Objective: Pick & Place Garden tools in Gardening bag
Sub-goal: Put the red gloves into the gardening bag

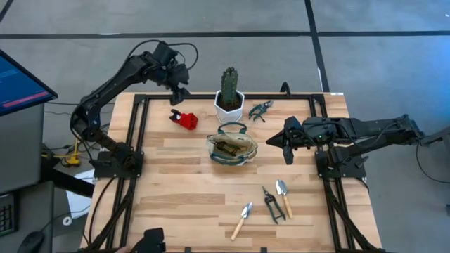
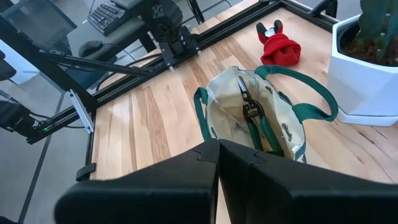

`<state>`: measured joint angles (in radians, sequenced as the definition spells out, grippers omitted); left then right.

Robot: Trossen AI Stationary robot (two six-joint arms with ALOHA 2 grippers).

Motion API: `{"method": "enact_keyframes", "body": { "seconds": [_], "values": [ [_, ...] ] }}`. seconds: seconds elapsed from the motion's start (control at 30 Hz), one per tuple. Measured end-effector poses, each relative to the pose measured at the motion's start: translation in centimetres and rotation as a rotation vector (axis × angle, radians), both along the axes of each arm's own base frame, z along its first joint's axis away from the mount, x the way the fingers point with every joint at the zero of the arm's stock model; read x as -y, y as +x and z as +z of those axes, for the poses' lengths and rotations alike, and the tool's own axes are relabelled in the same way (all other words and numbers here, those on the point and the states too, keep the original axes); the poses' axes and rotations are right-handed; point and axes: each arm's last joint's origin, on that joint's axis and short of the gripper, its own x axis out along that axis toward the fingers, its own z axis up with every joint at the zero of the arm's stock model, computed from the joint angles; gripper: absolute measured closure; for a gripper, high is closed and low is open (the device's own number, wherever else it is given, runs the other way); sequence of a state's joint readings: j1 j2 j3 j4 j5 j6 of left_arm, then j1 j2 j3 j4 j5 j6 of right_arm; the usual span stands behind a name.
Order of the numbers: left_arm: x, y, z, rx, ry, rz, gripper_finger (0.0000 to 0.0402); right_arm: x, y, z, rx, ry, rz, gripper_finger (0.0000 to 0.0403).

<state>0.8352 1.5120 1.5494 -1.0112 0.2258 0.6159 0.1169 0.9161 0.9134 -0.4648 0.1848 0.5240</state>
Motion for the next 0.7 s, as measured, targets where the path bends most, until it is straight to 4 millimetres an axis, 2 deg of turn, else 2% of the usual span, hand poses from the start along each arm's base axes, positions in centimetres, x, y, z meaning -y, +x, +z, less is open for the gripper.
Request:
{"method": "enact_keyframes", "body": {
  "seconds": [0.5,0.7],
  "values": [
    [-0.4,0.36,0.4,0.047,0.052,0.0,0.0181,0.0,0.0,0.0,0.0,0.0,0.0,0.0403],
    [-0.44,0.4,0.43,0.069,0.022,0.049,0.0179,0.0,0.0,0.01,0.001,0.0,0.0,0.0403]
  ]
}}
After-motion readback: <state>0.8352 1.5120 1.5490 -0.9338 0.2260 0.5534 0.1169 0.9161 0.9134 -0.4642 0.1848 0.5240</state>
